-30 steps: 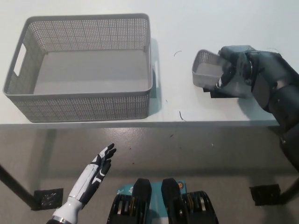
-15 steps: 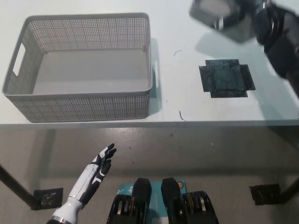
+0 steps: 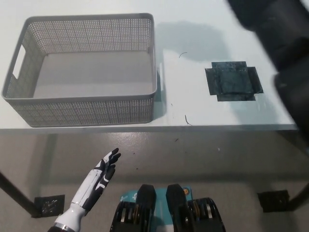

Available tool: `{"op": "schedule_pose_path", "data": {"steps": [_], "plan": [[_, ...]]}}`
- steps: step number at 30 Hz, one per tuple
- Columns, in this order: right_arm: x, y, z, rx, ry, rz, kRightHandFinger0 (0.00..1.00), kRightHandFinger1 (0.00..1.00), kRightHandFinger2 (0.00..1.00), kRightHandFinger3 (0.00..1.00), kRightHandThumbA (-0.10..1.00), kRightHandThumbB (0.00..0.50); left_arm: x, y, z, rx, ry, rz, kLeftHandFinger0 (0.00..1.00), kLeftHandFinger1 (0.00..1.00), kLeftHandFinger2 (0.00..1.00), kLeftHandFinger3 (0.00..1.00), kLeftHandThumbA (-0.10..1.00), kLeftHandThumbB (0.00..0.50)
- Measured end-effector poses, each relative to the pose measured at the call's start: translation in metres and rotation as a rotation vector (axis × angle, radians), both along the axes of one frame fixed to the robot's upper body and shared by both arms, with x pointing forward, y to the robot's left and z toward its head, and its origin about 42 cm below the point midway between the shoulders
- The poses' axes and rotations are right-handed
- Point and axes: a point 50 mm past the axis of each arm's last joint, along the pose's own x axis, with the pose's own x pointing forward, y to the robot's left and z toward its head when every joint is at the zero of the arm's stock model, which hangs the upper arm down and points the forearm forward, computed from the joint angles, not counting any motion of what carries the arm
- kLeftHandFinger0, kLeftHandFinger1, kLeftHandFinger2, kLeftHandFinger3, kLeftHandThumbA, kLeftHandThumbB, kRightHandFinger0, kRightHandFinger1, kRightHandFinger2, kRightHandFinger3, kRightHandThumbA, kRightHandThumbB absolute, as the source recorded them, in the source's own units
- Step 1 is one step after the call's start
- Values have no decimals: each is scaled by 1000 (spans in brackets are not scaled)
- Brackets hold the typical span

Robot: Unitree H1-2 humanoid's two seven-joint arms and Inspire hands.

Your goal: Use the right hand to pick up a small rectangular container and put it into a bigger container on the left side

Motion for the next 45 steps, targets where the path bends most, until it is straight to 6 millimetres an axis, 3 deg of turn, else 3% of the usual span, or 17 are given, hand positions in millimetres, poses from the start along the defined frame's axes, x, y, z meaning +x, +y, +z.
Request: {"op": "schedule_pose_path", "data": {"steps": [4, 6, 7, 9, 11, 13, 14, 15, 17, 18, 21, 22, 23, 25, 27, 35, 45], "plan": [[-17, 55, -17, -13, 21, 87, 0, 447, 840, 680, -100, 245, 1, -1, 1, 1, -3, -5, 1000, 1000, 1000, 1000, 1000, 257], [-24, 75, -28, -29, 37, 115, 79, 500, 847, 715, -100, 315, 3, -1, 2, 1, -6, -6, 1000, 1000, 1000, 1000, 1000, 256], [-28, 87, -35, -41, 47, 130, 24, 333, 560, 502, -100, 300, 3, -1, 3, 1, -9, -7, 1000, 1000, 1000, 1000, 1000, 255], [-36, 104, -45, -62, 62, 152, 1, 217, 396, 326, -100, 291, 4, -1, 3, 1, -9, -7, 1000, 1000, 1000, 1000, 1000, 255], [-43, 119, -54, -75, 78, 173, 0, 143, 345, 324, -100, 297, 4, -1, 3, 2, -9, -8, 1000, 1000, 1000, 1000, 1000, 265], [-49, 132, -62, -86, 91, 188, 0, 44, 276, 492, -100, 288, 4, -1, 3, 3, -9, -10, 1000, 1000, 1000, 1000, 1000, 261], [-52, 137, -65, -92, 98, 193, 0, 18, 247, 490, -100, 293, 4, -2, 3, 3, -9, -11, 1000, 1000, 1000, 1000, 1000, 259], [-55, 141, -69, -97, 106, 192, 84, 147, 388, 483, -100, 283, 4, -1, 3, 3, -9, -12, 1000, 1000, 1000, 1000, 1000, 253], [-57, 146, -74, -102, 117, 190, 80, 128, 299, 432, -100, 286, 4, -1, 3, 4, -8, -14, 1000, 1000, 1000, 1000, 1000, 252], [-59, 149, -76, -104, 124, 188, 80, 120, 273, 458, -100, 289, 4, -2, 3, 5, -8, -16, 1000, 1000, 1000, 1000, 1000, 257], [-61, 153, -85, -111, 144, 182, 63, 110, 283, 929, -39, 249, 4, -1, 3, 11, -6, -25, 1000, 1000, 1000, 1000, 1000, 265], [-61, 153, -89, -118, 154, 174, 233, 373, 617, 1000, 203, 271, 4, -1, 3, 13, -6, -26, 1000, 1000, 1000, 1000, 1000, 263], [-60, 153, -92, -126, 165, 166, 637, 917, 1000, 1000, 469, 320, 4, -1, 4, 14, -7, -27, 1000, 1000, 1000, 1000, 1000, 269], [-58, 150, -99, -162, 201, 136, 1000, 1000, 1000, 1000, 593, 388, 4, 0, 4, 17, -8, -27, 1000, 1000, 1000, 1000, 1000, 269], [-56, 147, -104, -193, 238, 112, 1000, 1000, 1000, 1000, 639, 439, 5, 1, 5, 20, -8, -29, 1000, 1000, 1000, 1000, 1000, 265], [-53, 142, -111, -241, 342, 69, 1000, 1000, 1000, 1000, 805, 496, 8, 0, 8, 25, -13, -44, 1000, 1000, 1000, 1000, 1000, 274], [-47, 132, -110, -234, 424, 66, 1000, 1000, 1000, 1000, 969, 500, 14, -2, 13, 27, -27, -57, 1000, 1000, 1000, 1000, 1000, 284]]}}
